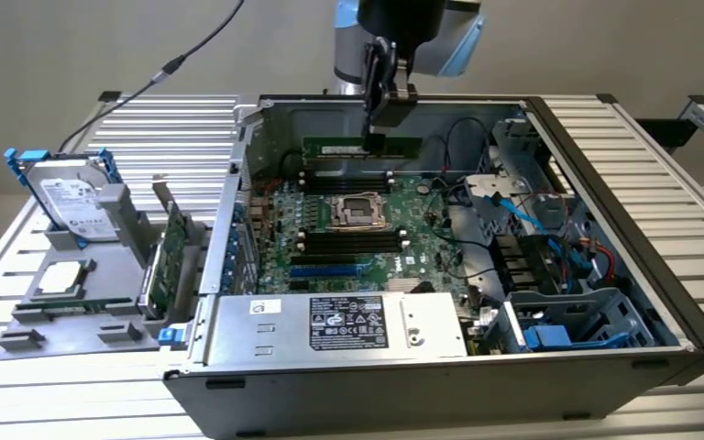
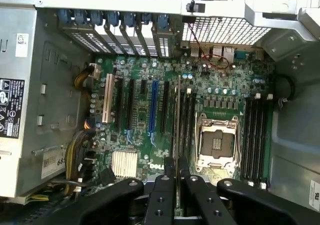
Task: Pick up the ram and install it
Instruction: 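Pick up the ram and move it above insertion slot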
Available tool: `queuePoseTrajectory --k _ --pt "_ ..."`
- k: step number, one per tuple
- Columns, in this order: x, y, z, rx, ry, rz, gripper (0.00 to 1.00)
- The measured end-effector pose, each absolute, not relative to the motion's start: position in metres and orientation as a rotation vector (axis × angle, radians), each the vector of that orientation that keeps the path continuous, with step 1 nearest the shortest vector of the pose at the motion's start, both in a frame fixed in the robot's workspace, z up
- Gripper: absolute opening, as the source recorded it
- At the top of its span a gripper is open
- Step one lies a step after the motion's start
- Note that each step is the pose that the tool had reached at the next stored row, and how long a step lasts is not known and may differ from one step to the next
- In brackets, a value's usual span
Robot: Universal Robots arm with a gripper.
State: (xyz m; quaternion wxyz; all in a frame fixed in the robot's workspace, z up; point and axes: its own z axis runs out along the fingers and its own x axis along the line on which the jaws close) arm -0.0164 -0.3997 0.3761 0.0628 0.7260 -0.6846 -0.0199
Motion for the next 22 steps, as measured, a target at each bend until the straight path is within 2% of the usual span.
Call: queuePoseTrajectory --k 22 --pt "-0.016 -0.378 0.35 2.134 -2.137 -0.06 0.14"
